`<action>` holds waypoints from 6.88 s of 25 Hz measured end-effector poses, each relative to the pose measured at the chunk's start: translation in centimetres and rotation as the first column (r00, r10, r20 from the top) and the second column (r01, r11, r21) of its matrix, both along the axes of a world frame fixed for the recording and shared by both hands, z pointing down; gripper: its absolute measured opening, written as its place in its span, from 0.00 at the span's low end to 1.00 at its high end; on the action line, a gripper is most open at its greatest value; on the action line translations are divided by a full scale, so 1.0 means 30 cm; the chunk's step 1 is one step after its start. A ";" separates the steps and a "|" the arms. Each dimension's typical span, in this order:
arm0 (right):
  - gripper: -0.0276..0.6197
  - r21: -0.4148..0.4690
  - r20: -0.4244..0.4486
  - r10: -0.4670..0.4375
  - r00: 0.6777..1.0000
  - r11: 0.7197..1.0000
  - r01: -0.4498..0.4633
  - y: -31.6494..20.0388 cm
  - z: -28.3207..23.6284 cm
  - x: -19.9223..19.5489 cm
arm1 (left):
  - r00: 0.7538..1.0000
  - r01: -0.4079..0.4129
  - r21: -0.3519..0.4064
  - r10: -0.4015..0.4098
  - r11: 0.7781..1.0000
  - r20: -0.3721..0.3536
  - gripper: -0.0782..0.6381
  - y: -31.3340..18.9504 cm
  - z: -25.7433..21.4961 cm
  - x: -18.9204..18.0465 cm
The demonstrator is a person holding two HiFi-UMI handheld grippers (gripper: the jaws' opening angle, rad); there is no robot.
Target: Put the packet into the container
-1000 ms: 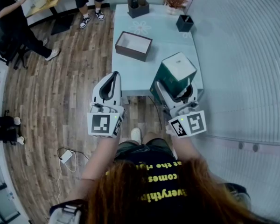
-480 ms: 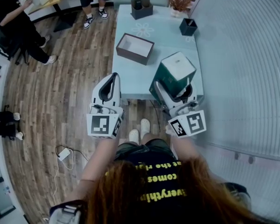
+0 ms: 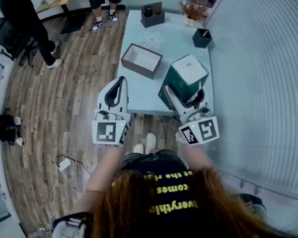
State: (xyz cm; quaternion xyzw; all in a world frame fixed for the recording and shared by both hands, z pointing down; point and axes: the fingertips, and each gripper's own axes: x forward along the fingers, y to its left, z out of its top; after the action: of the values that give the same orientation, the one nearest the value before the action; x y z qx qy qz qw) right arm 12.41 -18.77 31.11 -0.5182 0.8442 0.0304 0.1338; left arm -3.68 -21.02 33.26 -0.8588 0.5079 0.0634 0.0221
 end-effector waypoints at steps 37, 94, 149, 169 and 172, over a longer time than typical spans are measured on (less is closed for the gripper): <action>0.67 -0.005 0.033 -0.008 0.999 1.000 0.009 -0.420 0.008 0.078 | 0.999 0.029 0.005 -0.029 1.000 0.027 0.11 -0.412 -0.009 0.040; 0.67 -0.049 0.021 -0.013 1.000 0.999 0.014 -0.767 0.041 0.118 | 0.999 0.029 -0.020 -0.028 0.999 0.038 0.11 -0.781 0.040 0.083; 0.67 -0.835 -0.433 -0.776 0.458 0.537 0.120 -0.867 1.055 -0.366 | 0.985 0.174 -0.127 -0.169 0.977 0.045 0.11 -0.815 0.159 -0.204; 0.70 -0.825 -0.314 -0.754 0.577 0.518 0.228 -0.872 0.994 -0.357 | 0.988 0.150 -0.112 -0.146 0.982 0.044 0.11 -0.796 0.150 -0.157; 0.67 -0.819 -0.315 -0.745 0.589 0.527 0.228 -0.866 0.996 -0.348 | 0.989 0.146 -0.104 -0.142 0.984 0.042 0.11 -0.792 0.149 -0.151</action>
State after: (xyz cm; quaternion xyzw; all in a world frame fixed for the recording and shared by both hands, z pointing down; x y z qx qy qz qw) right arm 1.97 -44.74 60.98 -0.2033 0.8934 -0.1627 -0.3662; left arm -8.21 -44.78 37.74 -0.8207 0.5710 0.0198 -0.0106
